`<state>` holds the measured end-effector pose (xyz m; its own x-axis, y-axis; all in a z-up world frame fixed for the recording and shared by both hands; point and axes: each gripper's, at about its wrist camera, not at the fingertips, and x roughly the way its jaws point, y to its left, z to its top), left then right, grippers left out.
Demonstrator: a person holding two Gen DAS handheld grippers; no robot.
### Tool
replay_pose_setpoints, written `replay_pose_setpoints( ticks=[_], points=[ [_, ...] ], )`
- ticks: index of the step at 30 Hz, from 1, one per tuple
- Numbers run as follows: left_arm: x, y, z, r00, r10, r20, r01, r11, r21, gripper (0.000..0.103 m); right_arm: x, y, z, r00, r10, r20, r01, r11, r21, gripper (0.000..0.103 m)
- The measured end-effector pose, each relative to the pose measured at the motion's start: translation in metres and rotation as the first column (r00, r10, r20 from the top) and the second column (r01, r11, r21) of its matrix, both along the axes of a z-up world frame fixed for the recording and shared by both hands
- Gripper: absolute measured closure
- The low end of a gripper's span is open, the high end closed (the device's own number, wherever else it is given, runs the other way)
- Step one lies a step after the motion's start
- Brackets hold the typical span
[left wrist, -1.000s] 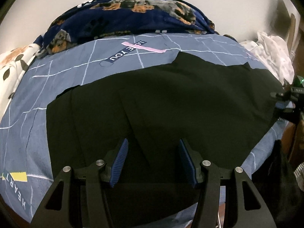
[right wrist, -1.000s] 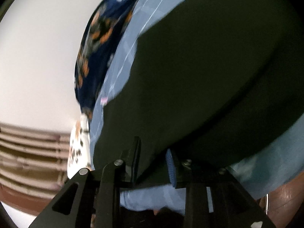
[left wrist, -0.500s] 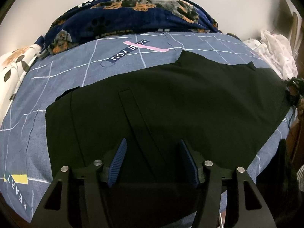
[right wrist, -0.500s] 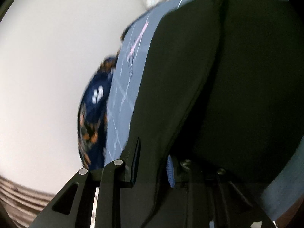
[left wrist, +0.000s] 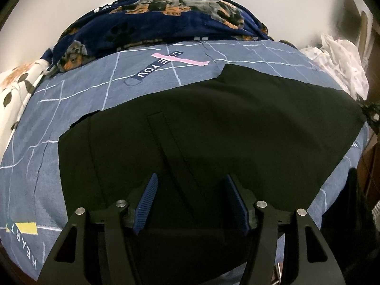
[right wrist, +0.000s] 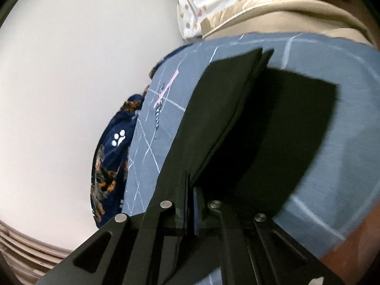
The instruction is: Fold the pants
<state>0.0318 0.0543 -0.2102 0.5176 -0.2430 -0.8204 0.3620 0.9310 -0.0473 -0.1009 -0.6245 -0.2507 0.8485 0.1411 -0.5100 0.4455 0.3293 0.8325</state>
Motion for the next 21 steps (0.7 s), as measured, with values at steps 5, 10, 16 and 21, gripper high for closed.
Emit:
replay_pose_setpoints(
  ticks=[5,10,16,21],
  points=[
    [-0.001,0.003,0.0,1.0,-0.008,0.005,0.008,1.0,0.003,0.043,-0.026,-0.004,-0.013,0.999,-0.027,-0.017,0.028,0.999,0.03,0.099],
    [-0.003,0.006,0.0,1.0,-0.021,0.008,0.021,1.0,0.005,0.042,-0.036,-0.011,-0.023,0.998,-0.06,-0.011,0.06,0.996,0.072,0.099],
    [-0.003,0.007,-0.001,1.0,-0.023,0.008,0.023,1.0,0.003,0.042,-0.041,-0.008,-0.023,0.997,-0.081,0.006,0.08,0.992,0.095,0.099],
    [-0.002,0.009,0.0,0.999,-0.037,-0.005,0.037,0.999,-0.002,0.042,-0.043,-0.008,-0.013,0.995,-0.1,0.003,0.099,0.992,0.084,0.1]
  ],
)
